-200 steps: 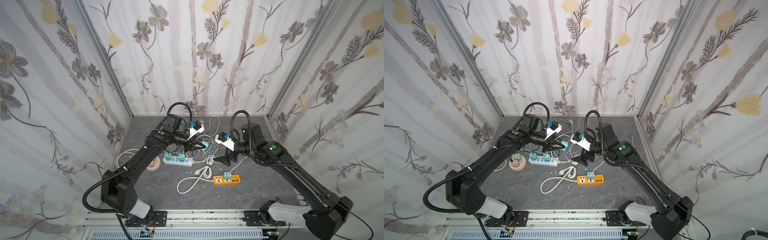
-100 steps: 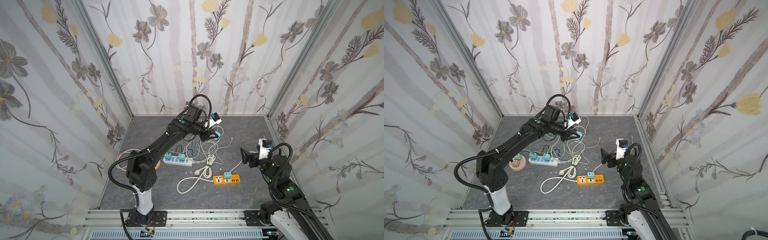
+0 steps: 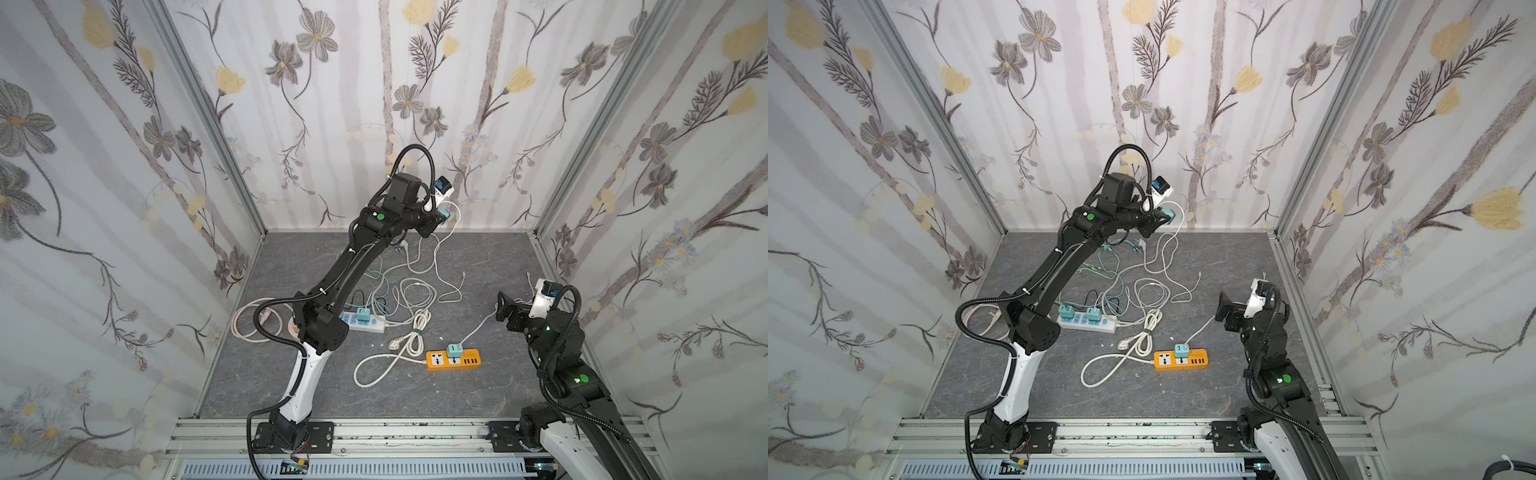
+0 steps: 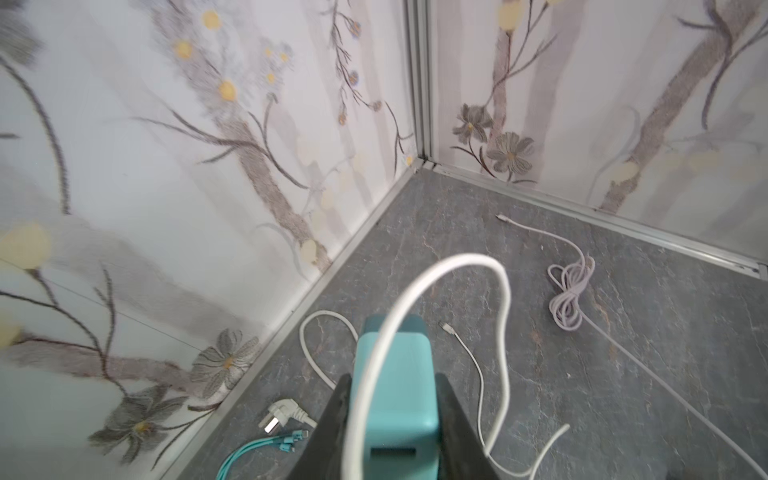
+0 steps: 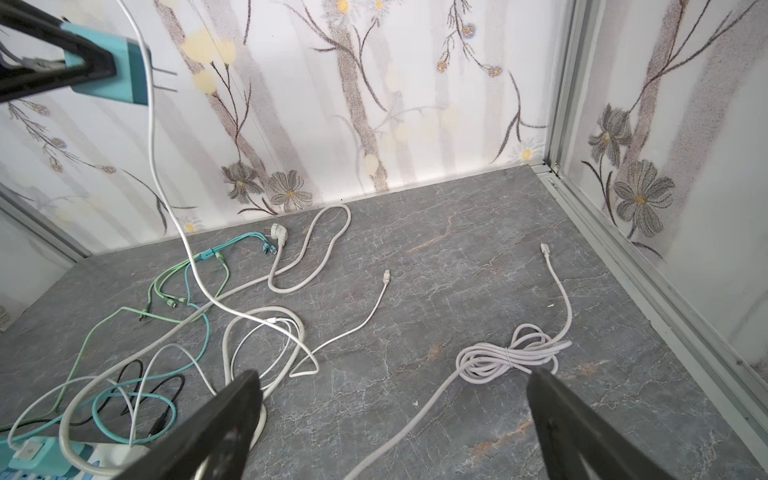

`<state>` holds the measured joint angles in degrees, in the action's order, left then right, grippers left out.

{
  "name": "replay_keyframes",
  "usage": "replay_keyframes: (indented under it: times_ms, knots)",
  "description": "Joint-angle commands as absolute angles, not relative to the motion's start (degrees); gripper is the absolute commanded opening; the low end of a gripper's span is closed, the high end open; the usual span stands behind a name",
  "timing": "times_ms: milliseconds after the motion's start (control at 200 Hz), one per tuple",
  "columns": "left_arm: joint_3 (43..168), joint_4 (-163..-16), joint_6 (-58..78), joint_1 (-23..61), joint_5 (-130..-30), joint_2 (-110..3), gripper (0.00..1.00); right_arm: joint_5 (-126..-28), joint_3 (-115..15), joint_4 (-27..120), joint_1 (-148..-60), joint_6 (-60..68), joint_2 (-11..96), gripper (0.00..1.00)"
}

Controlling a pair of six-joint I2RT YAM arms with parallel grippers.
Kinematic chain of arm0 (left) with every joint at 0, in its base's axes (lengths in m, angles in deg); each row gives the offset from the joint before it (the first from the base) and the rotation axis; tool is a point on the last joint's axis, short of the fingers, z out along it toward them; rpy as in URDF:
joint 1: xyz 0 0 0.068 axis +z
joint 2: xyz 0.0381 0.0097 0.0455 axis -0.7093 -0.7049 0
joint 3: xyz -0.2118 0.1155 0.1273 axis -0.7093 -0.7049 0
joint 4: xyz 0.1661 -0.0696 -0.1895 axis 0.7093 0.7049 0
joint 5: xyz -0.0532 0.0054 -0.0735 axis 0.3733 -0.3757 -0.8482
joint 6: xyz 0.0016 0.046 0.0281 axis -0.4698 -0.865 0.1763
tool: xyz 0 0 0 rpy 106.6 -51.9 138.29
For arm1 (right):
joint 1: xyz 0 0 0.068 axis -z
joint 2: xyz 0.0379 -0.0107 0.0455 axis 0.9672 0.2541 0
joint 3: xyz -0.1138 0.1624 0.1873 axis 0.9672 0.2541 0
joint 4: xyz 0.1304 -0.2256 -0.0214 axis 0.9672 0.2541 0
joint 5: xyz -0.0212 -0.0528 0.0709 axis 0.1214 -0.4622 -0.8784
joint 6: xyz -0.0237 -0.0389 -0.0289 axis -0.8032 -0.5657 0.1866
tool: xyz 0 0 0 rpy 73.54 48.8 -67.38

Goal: Insert the plug
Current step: 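Carry the teal charger with the left gripper over the orange power strip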

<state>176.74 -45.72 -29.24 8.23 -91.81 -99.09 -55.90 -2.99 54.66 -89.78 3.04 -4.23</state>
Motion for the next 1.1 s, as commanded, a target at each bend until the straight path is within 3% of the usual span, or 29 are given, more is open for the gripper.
replay_keyframes:
  times_ms: [0,140,415,640,819,1099]
  knots:
    - [168.6,-38.3,-37.2,6.0,-97.4,-95.6,0.0,-54.4,-2.7,54.3,-89.6,3.9,-3.9,1.0]
    - [161.3,-31.2,-42.3,3.2,-96.3,-92.7,0.0,-53.3,-2.6,55.4,-89.2,4.5,-3.7,0.99]
    - [160.7,-15.0,-42.2,-1.8,-91.8,-95.2,0.0,-53.2,-1.6,55.5,-88.6,5.9,-3.7,0.99]
    - [152.1,-19.6,-40.6,-4.4,-94.1,-93.7,0.0,-54.2,-0.9,56.0,-88.3,5.7,-4.6,0.99]
    - [148.7,-22.5,-37.8,-3.9,-97.4,-91.5,0.0,-87.6,2.8,46.9,-88.3,-0.5,-4.1,0.97]
    - [144.1,-27.2,-37.3,-1.3,-101.9,-86.8,0.0,-107.0,0.7,36.1,-89.6,-3.3,13.5,0.93]
